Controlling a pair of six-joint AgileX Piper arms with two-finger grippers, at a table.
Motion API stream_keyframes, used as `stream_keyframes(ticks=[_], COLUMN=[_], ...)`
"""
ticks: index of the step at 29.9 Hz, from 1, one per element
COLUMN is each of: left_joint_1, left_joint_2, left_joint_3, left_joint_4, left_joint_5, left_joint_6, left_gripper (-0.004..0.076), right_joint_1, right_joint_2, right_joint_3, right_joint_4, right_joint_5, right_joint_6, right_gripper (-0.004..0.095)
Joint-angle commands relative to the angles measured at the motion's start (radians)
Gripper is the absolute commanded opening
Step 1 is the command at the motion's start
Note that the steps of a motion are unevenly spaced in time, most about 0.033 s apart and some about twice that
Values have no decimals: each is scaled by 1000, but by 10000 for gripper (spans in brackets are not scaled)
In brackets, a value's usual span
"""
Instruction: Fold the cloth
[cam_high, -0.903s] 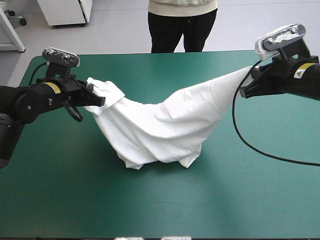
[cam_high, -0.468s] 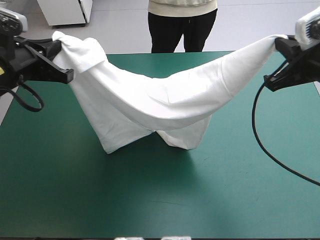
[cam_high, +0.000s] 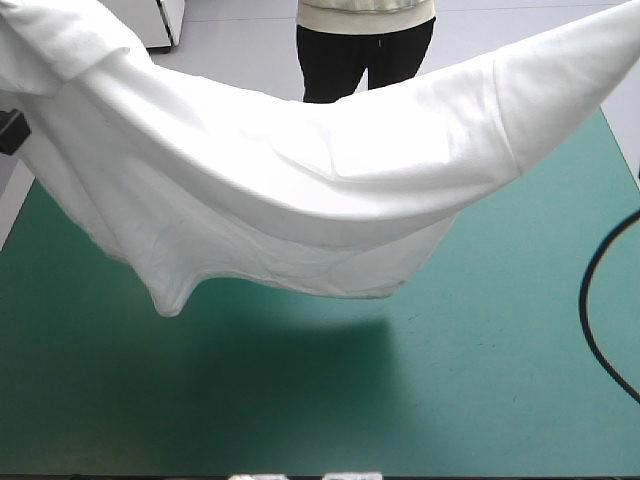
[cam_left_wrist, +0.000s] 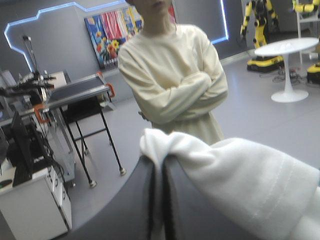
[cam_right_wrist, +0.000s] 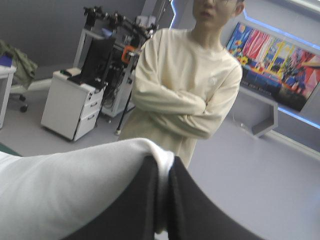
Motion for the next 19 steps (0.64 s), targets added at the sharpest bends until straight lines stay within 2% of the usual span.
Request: stream_keyframes(ticks=[1,6,10,13,16,19], left_joint_1=[-4,-4,-4,-4,-4,-4], left_joint_2=[-12,-8,-1,-1,-1,1], left_joint_3=[-64,-58,8,129,307,494], left_joint_4=[-21,-59,-59,-59,-59,-55], left_joint_5=[-107,-60,35,55,49,-5], left_joint_6=[3,1,-48,-86,-87,-89], left_gripper=[-9,-9,-9,-9,-9,-9], right_joint_1=[-2,-2,-2,-2,-2,-2], right_joint_2=[-7,-7,15,50,84,115], right_joint_3=[-79,-108,-90,-48,45,160], right_joint_4=[-9,-34,-124,-191,-240,-266], right_joint_5=[-102,-97,-10,68,74,67], right_joint_6=[-13,11,79,115,136,156], right_gripper=[0,0,0,0,0,0])
